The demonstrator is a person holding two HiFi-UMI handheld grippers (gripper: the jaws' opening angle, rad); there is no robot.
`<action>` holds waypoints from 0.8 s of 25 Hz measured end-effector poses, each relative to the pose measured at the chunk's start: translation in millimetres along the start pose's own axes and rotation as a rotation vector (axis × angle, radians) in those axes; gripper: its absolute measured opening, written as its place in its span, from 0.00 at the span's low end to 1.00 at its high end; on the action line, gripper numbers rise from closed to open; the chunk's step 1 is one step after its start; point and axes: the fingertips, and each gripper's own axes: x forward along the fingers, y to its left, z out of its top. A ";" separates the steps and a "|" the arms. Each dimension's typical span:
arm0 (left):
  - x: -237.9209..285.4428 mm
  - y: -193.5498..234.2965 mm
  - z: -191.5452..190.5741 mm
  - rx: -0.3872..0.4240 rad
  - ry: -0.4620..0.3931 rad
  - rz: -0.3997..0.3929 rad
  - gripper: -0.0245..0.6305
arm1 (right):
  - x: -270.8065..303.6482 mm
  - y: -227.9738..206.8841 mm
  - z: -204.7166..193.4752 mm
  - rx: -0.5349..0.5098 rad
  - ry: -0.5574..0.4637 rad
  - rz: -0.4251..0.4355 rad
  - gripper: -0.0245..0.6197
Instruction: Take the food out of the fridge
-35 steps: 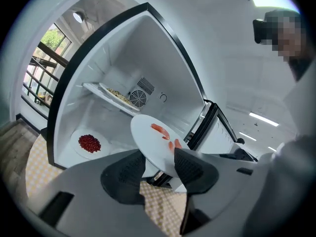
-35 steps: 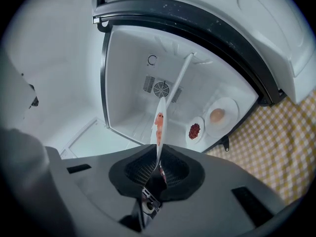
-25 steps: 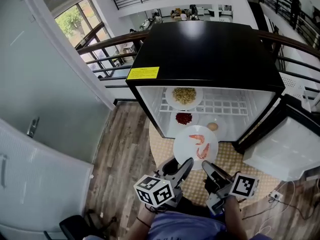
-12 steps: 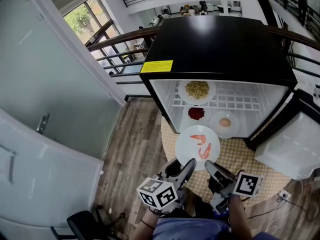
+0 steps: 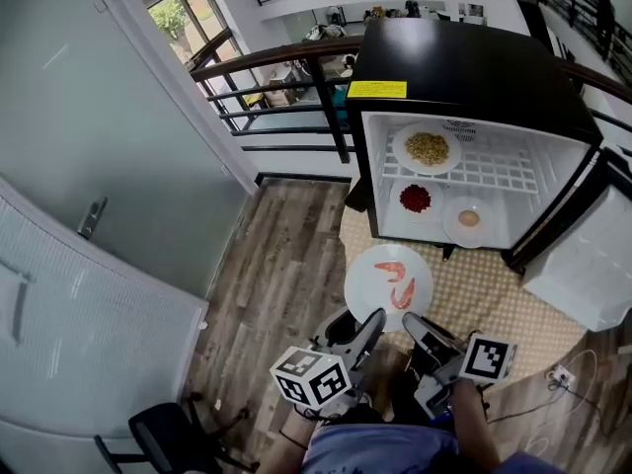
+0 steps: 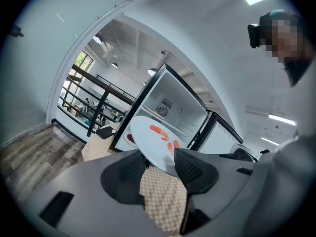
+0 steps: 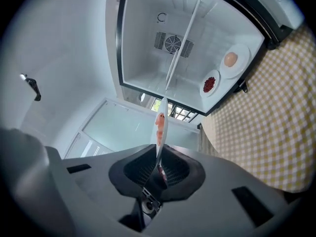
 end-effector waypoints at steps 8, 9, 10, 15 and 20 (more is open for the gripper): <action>-65.4 -1.6 -22.4 0.004 0.033 -0.069 0.33 | -10.2 25.4 -70.3 0.004 -0.065 0.003 0.10; -71.7 -3.3 -25.8 0.004 0.039 -0.080 0.33 | -13.2 27.1 -77.6 -0.001 -0.073 -0.001 0.10; -77.5 -5.4 -29.0 0.005 0.044 -0.090 0.33 | -16.5 28.4 -84.4 -0.003 -0.080 -0.007 0.10; -99.2 -14.5 -38.1 0.021 0.068 -0.133 0.33 | -27.4 39.8 -108.5 -0.001 -0.130 -0.005 0.10; -116.8 -23.2 -38.8 0.039 0.076 -0.176 0.33 | -80.2 -36.4 -135.8 -0.022 -0.135 -0.341 0.11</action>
